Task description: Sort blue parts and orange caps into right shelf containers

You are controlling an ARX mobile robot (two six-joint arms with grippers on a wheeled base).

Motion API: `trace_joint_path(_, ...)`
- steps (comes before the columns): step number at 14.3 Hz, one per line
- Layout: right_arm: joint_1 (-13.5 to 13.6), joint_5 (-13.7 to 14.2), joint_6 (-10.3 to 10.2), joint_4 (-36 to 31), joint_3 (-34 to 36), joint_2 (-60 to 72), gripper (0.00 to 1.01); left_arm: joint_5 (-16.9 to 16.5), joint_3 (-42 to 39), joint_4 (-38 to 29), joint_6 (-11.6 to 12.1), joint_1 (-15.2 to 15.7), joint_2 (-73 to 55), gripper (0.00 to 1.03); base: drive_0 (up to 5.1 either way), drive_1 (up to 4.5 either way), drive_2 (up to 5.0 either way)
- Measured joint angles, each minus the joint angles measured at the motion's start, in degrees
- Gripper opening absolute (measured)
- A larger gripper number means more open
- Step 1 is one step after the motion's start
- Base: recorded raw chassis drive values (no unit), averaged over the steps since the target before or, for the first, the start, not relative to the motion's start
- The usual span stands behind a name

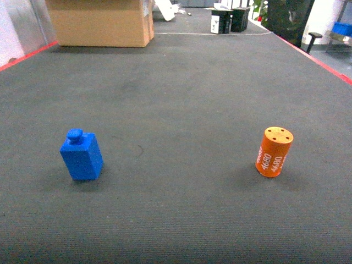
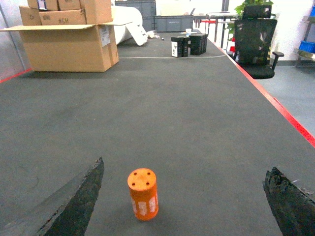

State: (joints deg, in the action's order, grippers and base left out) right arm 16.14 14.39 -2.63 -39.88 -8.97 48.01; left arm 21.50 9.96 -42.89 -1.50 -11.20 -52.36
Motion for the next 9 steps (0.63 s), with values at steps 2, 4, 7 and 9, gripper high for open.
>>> trace_joint_path(2,0.0,-0.9,-0.6,-12.3,-8.9,24.6,0.98,-3.5,8.3,-12.2,0.5,0.8,-21.6,0.98,0.0,0.0,0.0)
trace_joint_path(4,0.4,-1.1,-1.3,-13.9,-14.2,38.9,0.98,-4.6,14.4,-14.9,-0.2,0.1,-35.6,0.98,0.0,0.0,0.0)
trace_joint_path(7,1.5,-0.2,-1.5,-14.9,-19.9,48.7,0.98,-5.3,20.5,-15.7,-2.0,-0.5,-45.8,0.98,0.0,0.0,0.0)
trace_joint_path(9,1.5,0.0,-2.3,-15.2,-22.1,52.5,0.98,-5.8,23.1,-15.3,-2.6,-0.9,-49.2,0.98,0.0,0.0,0.0)
